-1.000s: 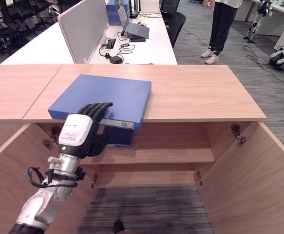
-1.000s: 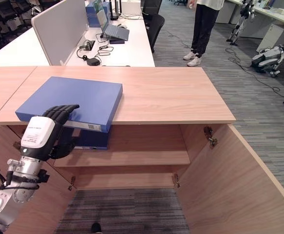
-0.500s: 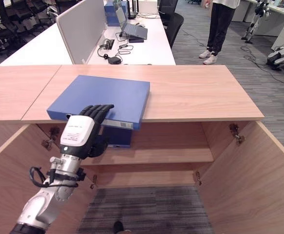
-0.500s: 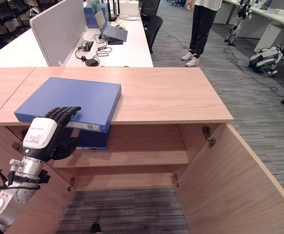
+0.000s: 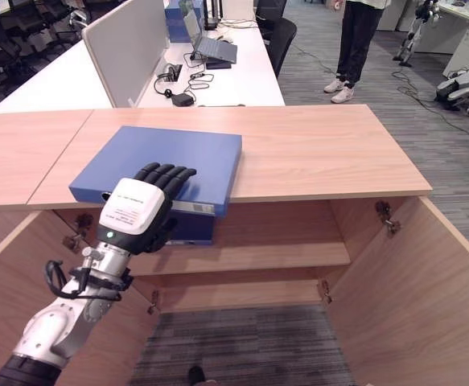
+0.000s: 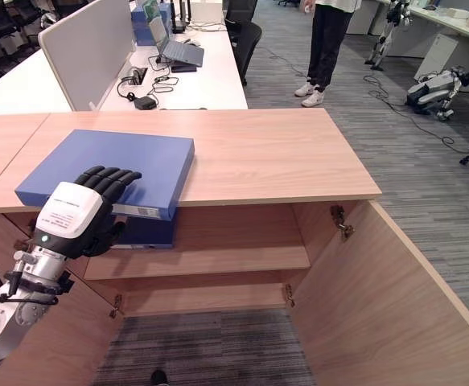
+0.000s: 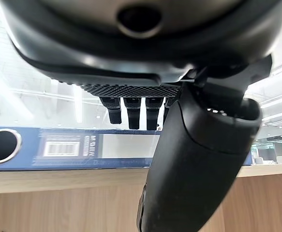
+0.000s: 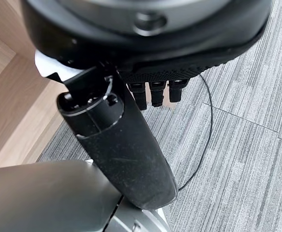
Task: Put the empty folder in the office cabinet
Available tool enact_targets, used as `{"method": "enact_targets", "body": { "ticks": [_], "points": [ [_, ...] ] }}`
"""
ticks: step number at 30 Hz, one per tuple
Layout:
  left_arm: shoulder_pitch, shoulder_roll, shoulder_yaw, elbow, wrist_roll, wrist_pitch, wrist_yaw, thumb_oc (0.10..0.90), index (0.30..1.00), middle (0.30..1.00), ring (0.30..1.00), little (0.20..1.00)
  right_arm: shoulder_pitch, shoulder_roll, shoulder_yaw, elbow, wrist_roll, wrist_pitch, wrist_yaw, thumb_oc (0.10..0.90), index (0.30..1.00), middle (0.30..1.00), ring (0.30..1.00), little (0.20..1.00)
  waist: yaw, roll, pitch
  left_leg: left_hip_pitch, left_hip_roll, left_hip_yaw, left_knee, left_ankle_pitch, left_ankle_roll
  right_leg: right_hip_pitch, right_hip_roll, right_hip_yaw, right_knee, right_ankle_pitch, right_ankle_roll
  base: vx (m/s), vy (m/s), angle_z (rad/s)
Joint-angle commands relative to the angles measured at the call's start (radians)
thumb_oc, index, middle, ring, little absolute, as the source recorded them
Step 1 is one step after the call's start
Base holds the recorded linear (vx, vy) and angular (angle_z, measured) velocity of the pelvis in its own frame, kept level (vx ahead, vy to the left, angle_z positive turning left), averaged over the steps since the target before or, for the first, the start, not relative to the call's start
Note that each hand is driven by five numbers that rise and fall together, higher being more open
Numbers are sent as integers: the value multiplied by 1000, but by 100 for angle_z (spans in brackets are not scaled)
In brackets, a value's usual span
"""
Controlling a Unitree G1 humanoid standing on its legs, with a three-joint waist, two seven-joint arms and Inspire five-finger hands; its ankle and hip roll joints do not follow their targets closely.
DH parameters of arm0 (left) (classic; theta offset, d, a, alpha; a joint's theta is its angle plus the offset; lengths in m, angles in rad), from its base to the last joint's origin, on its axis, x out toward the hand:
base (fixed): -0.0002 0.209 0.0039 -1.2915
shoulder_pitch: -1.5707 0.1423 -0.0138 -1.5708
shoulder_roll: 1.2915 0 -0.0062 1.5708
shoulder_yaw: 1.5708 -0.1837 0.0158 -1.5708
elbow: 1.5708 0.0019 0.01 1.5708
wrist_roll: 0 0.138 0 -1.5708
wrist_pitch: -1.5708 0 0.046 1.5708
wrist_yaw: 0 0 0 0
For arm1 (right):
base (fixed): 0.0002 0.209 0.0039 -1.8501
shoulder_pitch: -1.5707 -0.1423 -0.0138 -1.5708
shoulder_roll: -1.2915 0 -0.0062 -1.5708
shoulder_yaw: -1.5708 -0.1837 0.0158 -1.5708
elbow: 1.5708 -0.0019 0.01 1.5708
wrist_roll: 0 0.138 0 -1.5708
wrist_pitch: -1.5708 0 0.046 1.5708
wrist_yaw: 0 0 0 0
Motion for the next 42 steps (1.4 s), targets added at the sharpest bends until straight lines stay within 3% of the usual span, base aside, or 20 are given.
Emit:
{"method": "enact_targets", "body": {
  "ticks": [1,17,18,19,20,35,42],
  "points": [
    [-195,73,5,-64,24,5,62,800,900,900,900,900,-64,35,-15,-51,-12,-32,3,800,900,900,900,900,-17,14,14,39,46,42,7,-134,-62,43,-67,-9,8,-201,59,0,0,0],
    [-214,31,-45,17,13,26,55,800,900,900,900,900,-63,33,-24,-49,-13,-26,1,800,900,900,900,900,-28,10,5,41,46,50,6,-136,-60,40,-68,-8,8,-201,59,0,0,0],
    [-217,29,-50,25,14,26,55,772,858,858,858,858,-62,33,-25,-48,-13,-27,1,800,900,900,900,900,-28,9,3,40,46,51,6,-136,-60,39,-67,-9,8,-202,59,0,0,0],
    [-218,28,-53,29,14,27,54,464,396,396,396,396,-62,32,-26,-49,-13,-28,0,800,900,900,900,900,-28,9,3,40,45,51,6,-136,-60,38,-66,-9,8,-202,58,0,0,0],
    [-218,24,-53,30,4,26,46,400,300,300,300,300,-65,32,-31,-49,-10,-27,-1,800,900,900,900,900,-28,7,2,40,45,52,5,-137,-59,38,-66,-10,8,-202,58,0,0,0],
    [-175,21,-2,-20,-19,19,33,400,300,300,300,300,-61,37,-35,-46,-18,-21,5,800,900,900,900,900,-20,4,-8,40,49,54,6,-136,-59,39,-62,-11,8,-206,54,2,-1,-2],
    [-126,-9,114,-179,-86,-5,42,400,300,300,300,300,-62,48,-33,-50,-16,-21,4,800,900,900,900,900,-2,4,-12,40,46,46,7,-137,-60,46,-60,-15,8,-212,51,0,0,0]
  ]
}}
